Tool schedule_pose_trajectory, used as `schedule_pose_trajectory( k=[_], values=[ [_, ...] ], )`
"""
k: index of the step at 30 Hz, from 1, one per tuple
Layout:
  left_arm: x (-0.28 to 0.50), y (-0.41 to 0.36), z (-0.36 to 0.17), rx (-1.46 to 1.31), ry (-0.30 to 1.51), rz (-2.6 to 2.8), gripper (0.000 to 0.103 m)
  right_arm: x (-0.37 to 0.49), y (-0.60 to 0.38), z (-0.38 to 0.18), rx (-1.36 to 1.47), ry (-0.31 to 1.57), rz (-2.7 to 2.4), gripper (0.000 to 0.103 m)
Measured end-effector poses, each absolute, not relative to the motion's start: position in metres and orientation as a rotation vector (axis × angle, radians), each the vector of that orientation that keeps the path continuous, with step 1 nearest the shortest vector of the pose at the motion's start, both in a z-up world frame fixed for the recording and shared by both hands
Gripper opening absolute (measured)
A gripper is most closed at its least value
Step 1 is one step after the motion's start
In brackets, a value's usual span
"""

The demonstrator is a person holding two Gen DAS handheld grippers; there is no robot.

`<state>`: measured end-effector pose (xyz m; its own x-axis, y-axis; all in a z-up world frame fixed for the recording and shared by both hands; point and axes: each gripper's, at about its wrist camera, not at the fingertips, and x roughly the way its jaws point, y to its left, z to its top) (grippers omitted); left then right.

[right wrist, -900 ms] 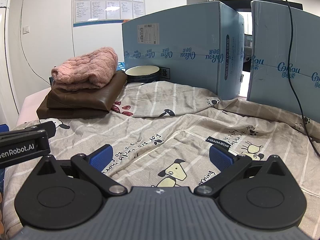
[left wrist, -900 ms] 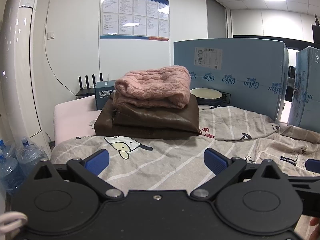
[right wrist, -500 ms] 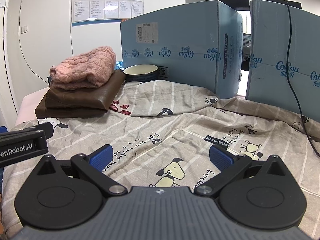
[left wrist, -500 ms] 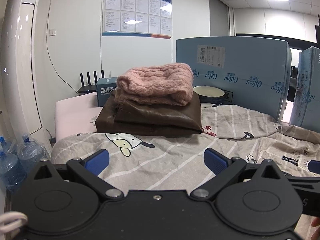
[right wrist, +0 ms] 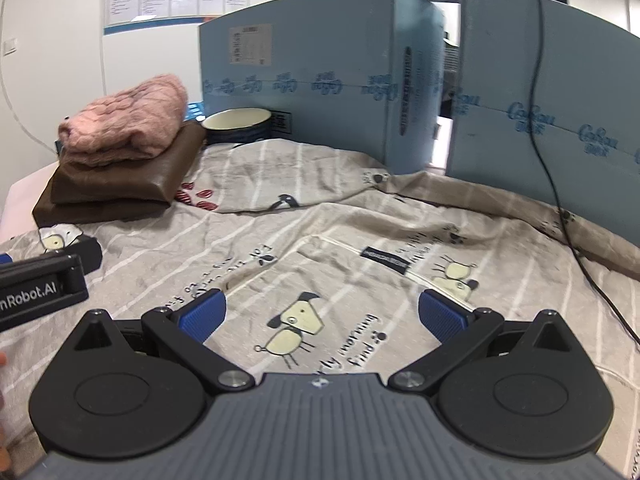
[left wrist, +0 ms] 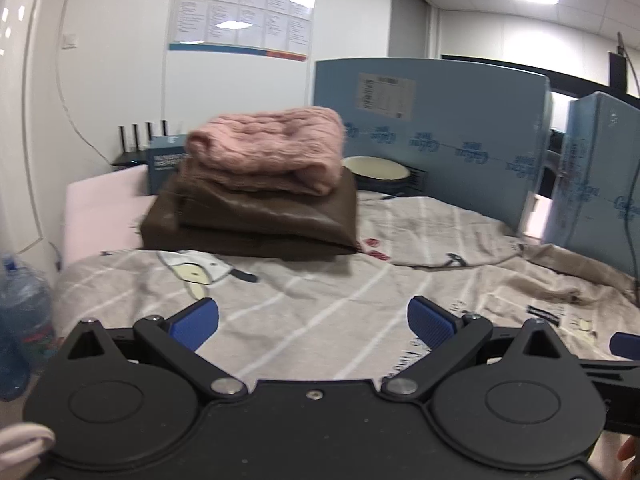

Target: Fold clothes

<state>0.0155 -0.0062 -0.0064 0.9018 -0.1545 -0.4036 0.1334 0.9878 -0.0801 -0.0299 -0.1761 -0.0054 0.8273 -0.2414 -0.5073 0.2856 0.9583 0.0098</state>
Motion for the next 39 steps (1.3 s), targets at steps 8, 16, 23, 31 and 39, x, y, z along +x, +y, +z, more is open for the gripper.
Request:
schedule_pose_trajectory(
  k=[8, 16, 23, 31, 39],
  values=[
    [0.02, -0.019, -0.008, -0.07, 0.44, -0.24, 0.103, -0.047, -0.186, 0.005, 0.085, 0.481, -0.367, 0.103],
    [0.018, -0.039, -0.003, -0.083, 0.433, -0.336, 0.103, -0.074, -0.209, 0.012, 0.125, 0.441, -0.479, 0.103],
    [0.002, -0.076, 0.006, -0.081, 0.413, -0.46, 0.103, -0.119, -0.242, 0.018, 0.177, 0.402, -0.63, 0.103],
    [-0.033, -0.131, 0.015, -0.093, 0.434, -0.764, 0.103, -0.185, -0.283, 0.017, 0.237, 0.369, -0.783, 0.103],
    [-0.067, -0.206, 0.021, -0.076, 0.53, -1.158, 0.101, -0.273, -0.344, 0.023, 0.305, 0.292, -0.932, 0.103]
  ],
)
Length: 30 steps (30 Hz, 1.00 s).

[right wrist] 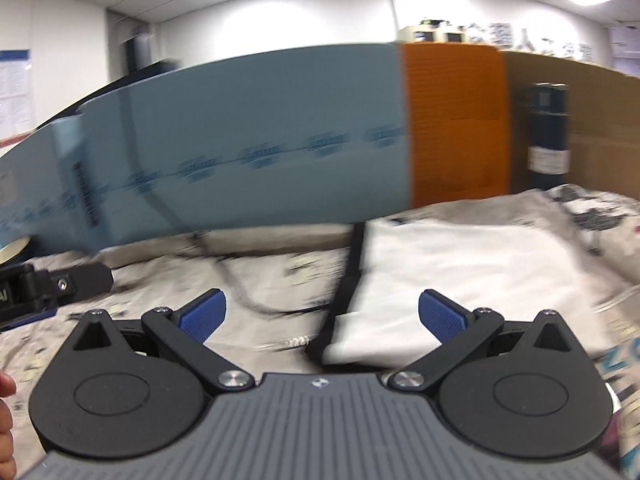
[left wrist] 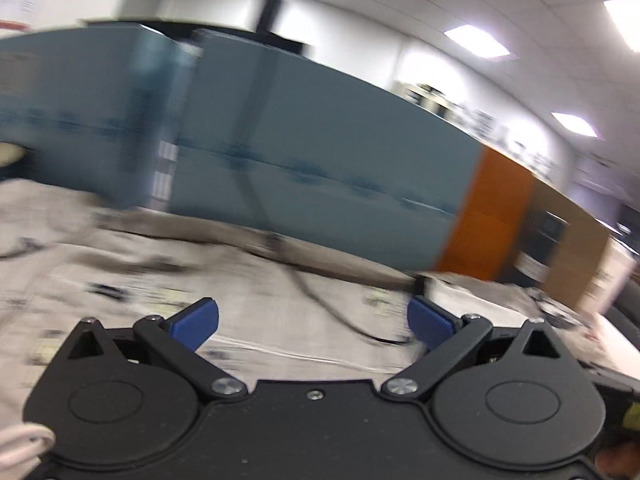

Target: Fold clothes

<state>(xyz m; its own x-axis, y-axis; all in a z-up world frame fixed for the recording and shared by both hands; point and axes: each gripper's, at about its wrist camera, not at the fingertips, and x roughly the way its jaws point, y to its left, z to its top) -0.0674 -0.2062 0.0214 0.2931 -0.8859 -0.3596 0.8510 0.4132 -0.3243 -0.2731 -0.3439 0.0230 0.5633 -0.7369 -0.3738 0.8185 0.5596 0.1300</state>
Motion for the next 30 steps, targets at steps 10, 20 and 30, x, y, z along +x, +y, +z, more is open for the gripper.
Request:
schedule_pose_trajectory(
  k=[10, 20, 30],
  values=[
    [-0.081, -0.306, -0.019, -0.116, 0.959, -1.387, 0.088, -0.382, -0.468, 0.021, 0.532, 0.272, -1.085, 0.103],
    [-0.076, -0.314, -0.036, -0.242, 1.229, -1.42, 0.087, -0.395, -0.547, -0.013, 0.728, 0.312, -0.973, 0.102],
    [-0.103, -0.358, -0.04, -0.116, 1.04, -1.388, 0.046, -0.352, -0.562, -0.025, 0.659, 0.439, -0.985, 0.04]
  ],
)
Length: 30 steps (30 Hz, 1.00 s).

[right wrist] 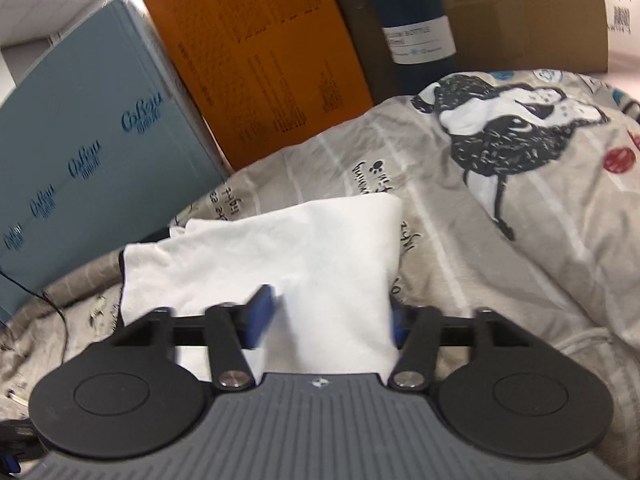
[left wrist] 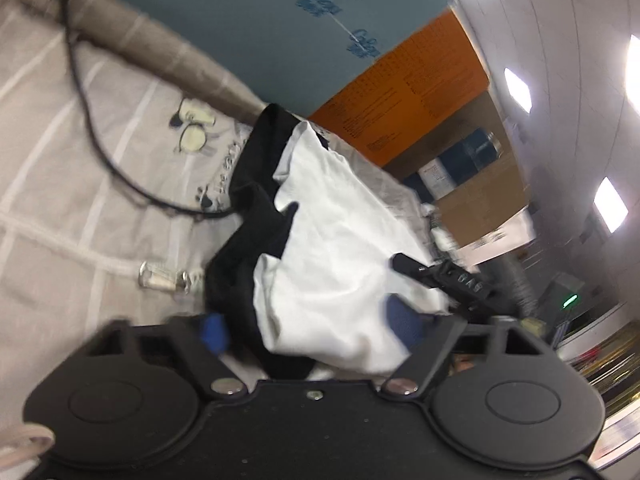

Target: Fold clothes

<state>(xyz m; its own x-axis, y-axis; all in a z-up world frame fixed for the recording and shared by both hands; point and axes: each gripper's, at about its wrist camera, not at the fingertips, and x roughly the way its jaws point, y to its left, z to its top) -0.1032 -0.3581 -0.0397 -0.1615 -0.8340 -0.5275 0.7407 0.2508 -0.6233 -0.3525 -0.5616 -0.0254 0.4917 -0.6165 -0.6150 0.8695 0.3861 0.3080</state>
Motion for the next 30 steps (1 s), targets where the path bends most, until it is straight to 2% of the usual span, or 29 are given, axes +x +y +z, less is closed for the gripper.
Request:
schedule_pose_trajectory(
  k=[2, 5, 18, 23, 30],
  values=[
    [-0.112, -0.359, -0.038, -0.043, 0.939, -1.361, 0.026, -0.351, -0.557, -0.019, 0.623, 0.436, -1.005, 0.025],
    [-0.116, -0.357, -0.04, -0.01, 0.879, -1.364, 0.011, -0.35, -0.545, 0.0, 0.584, 0.398, -1.003, 0.019],
    [-0.085, -0.276, 0.032, -0.174, 0.635, -1.47, 0.01, -0.317, -0.425, 0.127, 0.301, 0.206, -0.904, 0.018],
    [-0.047, -0.208, 0.045, -0.214, 0.558, -1.405, 0.01, -0.273, -0.385, 0.135, 0.311, 0.187, -0.782, 0.018],
    [0.018, -0.097, 0.053, -0.213, 0.396, -1.156, 0.01, -0.169, -0.339, 0.107, 0.419, 0.177, -0.541, 0.018]
  ],
)
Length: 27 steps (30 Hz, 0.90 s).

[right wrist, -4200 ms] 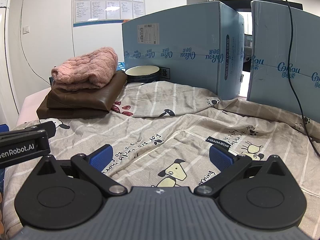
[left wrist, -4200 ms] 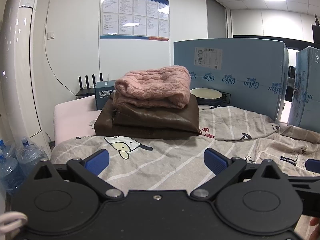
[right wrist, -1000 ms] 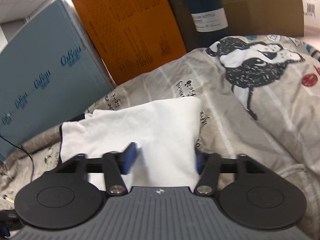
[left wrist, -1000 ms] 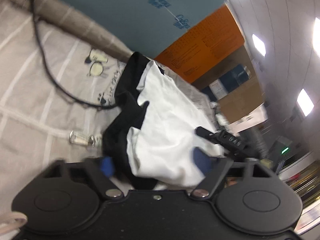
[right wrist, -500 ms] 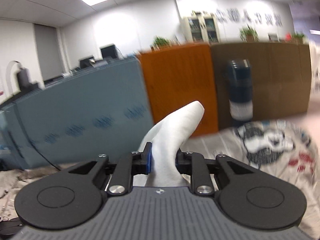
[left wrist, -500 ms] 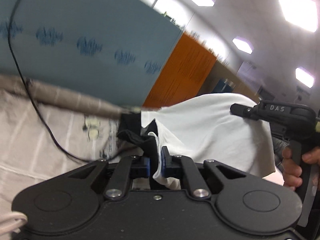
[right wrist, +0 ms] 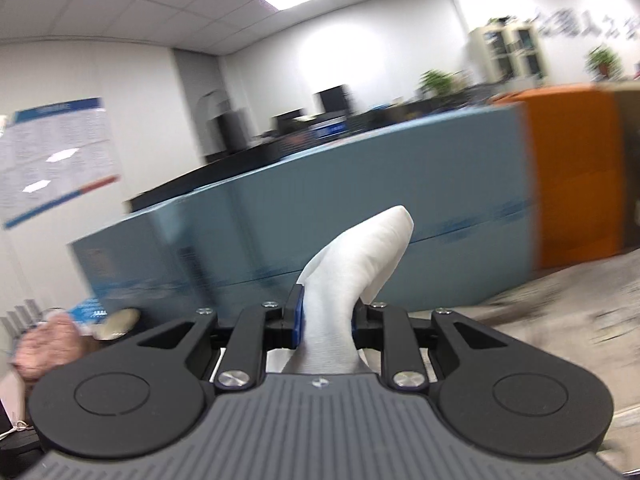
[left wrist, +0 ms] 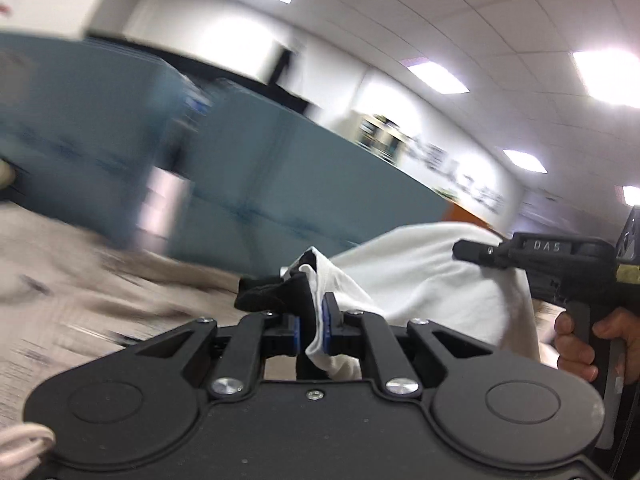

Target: Fold clothes

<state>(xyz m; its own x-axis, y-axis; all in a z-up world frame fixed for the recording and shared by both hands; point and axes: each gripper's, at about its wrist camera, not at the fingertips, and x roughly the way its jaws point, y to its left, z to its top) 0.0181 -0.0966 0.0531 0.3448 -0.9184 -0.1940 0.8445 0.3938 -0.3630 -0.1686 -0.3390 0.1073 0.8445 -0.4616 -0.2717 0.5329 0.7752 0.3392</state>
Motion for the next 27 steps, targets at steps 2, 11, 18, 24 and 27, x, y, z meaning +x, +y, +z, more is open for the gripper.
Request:
schedule_pose_trajectory(
  k=[2, 11, 18, 24, 27],
  values=[
    [0.029, -0.072, 0.058, -0.186, 0.332, -1.082, 0.01, -0.138, -0.329, 0.098, 0.448, 0.182, -0.488, 0.018],
    [0.068, -0.041, -0.016, -0.227, 0.785, -1.02, 0.01, -0.083, -0.335, 0.02, 0.568, 0.542, -0.469, 0.018],
    [0.066, -0.03, -0.029, -0.194, 0.862, -1.009, 0.023, -0.097, -0.335, -0.019, 0.469, 0.587, -0.528, 0.038],
    [0.089, -0.002, -0.002, -0.201, 0.696, -0.907, 0.06, -0.116, -0.277, 0.015, 0.092, 0.383, -0.602, 0.077],
    [0.106, -0.006, 0.013, -0.183, 0.63, -0.912, 0.06, -0.118, -0.243, 0.018, 0.046, 0.368, -0.389, 0.077]
  ],
)
